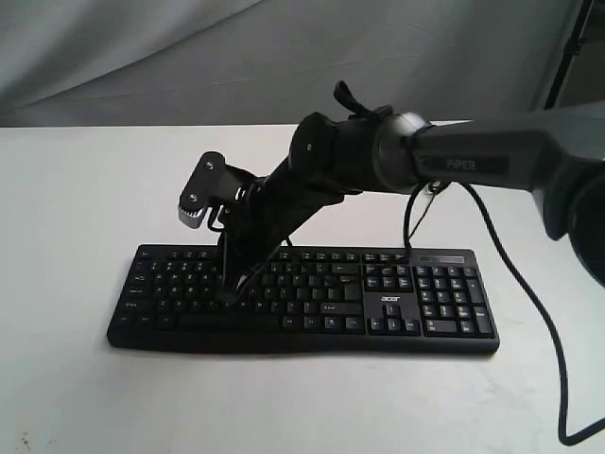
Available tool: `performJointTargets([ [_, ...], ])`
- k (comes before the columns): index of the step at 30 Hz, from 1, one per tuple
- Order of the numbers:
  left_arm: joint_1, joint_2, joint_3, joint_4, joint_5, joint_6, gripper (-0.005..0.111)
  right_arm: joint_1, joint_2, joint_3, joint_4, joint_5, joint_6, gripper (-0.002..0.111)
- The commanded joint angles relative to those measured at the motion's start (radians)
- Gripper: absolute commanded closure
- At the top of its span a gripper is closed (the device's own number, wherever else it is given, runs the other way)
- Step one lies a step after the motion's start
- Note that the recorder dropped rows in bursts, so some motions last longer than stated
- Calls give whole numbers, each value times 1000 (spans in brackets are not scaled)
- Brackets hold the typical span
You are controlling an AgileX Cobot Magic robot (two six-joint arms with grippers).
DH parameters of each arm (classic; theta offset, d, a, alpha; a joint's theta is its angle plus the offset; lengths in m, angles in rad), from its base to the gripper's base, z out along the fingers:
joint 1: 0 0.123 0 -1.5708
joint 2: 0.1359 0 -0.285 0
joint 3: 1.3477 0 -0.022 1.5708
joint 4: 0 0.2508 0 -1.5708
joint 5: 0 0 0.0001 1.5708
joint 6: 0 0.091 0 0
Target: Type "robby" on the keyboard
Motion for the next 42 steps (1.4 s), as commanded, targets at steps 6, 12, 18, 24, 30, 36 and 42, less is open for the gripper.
performJointTargets([
  [6,-6,-3,4,5,-5,-3,107,-21,2,-10,-8,32,13,108],
  [12,-6,-3,4,5,-5,-3,107,-20,8,-10,-18,28,13,108],
  [18,-6,-3,4,5,-5,-3,107,-20,37,-10,-16,24,13,108],
  [24,-6,-3,4,5,-5,-3,107,-20,34,-11,-16,32,13,108],
  [30,-6,-3,4,5,-5,-3,107,-20,-49,-11,-28,52,16,108],
  [36,-6,-3,4,5,-5,-3,107,8,-208,65,-156,48,127,108],
  [42,-6,-3,4,5,-5,-3,107,34,-507,275,-181,-79,178,108],
])
